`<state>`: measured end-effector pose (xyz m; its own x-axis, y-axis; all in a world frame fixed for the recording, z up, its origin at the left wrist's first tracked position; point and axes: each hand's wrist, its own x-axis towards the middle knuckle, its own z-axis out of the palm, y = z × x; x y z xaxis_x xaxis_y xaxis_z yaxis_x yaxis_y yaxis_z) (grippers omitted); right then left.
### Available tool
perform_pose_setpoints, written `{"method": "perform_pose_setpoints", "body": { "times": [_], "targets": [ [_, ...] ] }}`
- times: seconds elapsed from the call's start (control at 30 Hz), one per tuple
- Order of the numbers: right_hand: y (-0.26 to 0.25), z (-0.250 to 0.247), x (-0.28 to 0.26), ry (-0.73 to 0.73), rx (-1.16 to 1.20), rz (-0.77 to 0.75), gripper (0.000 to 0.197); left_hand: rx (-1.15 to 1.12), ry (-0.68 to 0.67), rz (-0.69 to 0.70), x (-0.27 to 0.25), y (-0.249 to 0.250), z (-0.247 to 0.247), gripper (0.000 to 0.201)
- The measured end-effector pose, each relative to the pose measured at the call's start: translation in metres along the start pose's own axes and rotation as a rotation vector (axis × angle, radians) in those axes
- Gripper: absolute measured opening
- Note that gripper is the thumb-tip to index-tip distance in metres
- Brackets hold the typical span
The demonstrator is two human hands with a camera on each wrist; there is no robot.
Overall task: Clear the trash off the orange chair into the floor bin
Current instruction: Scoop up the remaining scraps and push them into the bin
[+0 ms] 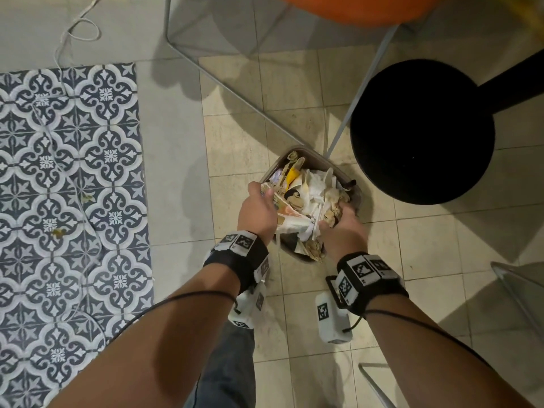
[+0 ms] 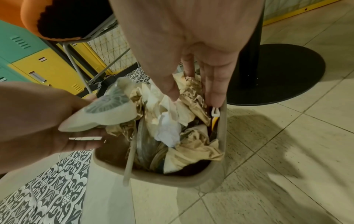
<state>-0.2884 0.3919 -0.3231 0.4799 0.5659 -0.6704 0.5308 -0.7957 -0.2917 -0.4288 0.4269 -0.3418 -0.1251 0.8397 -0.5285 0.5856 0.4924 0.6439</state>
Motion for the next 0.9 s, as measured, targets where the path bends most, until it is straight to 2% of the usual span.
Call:
{"method": "perform_pose_setpoints", "body": {
  "times": [0.2, 0.27, 0.33, 0.47, 0.53, 0.6, 0.7, 0.8, 0.9],
  "targets": [
    [0.002, -0.001, -0.003, -0.025, 0.001, -0.009, 0.061, -0.067, 0.040, -0.080, -0.002, 0.003, -0.007, 0.023],
    [0.003, -0.002, -0.001, -0.025, -0.009, -0.011, 0.061, -0.106, 0.068, -0.099, -0.003, 0.002, -0.012, 0.029],
    [0.004, -0.002, 0.000, -0.026, -0.001, -0.007, 0.060, -0.097, 0.161, -0.085, -0.007, 0.005, -0.023, 0.031],
    [0.004, 0.000, 0.000, -0.023, 0.044, -0.006, 0.060, -0.043, 0.364, 0.041, -0.013, 0.013, -0.048, 0.020],
    [0.005, 0.004, 0.000, -0.018, 0.054, -0.020, 0.061, 0.038, 0.314, 0.088, -0.013, 0.013, -0.044, 0.011],
    [0.006, 0.008, 0.000, -0.019, 0.064, -0.039, 0.064, 0.200, 0.148, 0.141, -0.011, 0.011, -0.030, 0.008],
    [0.007, 0.015, -0.001, -0.027, -0.009, -0.061, 0.073, 0.473, -0.035, 0.262, -0.001, 0.008, -0.011, 0.018],
    [0.012, 0.023, -0.005, -0.020, -0.095, -0.136, 0.080, 0.595, -0.078, 0.321, 0.007, 0.009, -0.006, 0.021],
    [0.015, 0.029, -0.007, 0.003, -0.097, -0.175, 0.081, 0.741, -0.112, 0.453, 0.007, 0.009, -0.004, 0.027]
  ]
}}
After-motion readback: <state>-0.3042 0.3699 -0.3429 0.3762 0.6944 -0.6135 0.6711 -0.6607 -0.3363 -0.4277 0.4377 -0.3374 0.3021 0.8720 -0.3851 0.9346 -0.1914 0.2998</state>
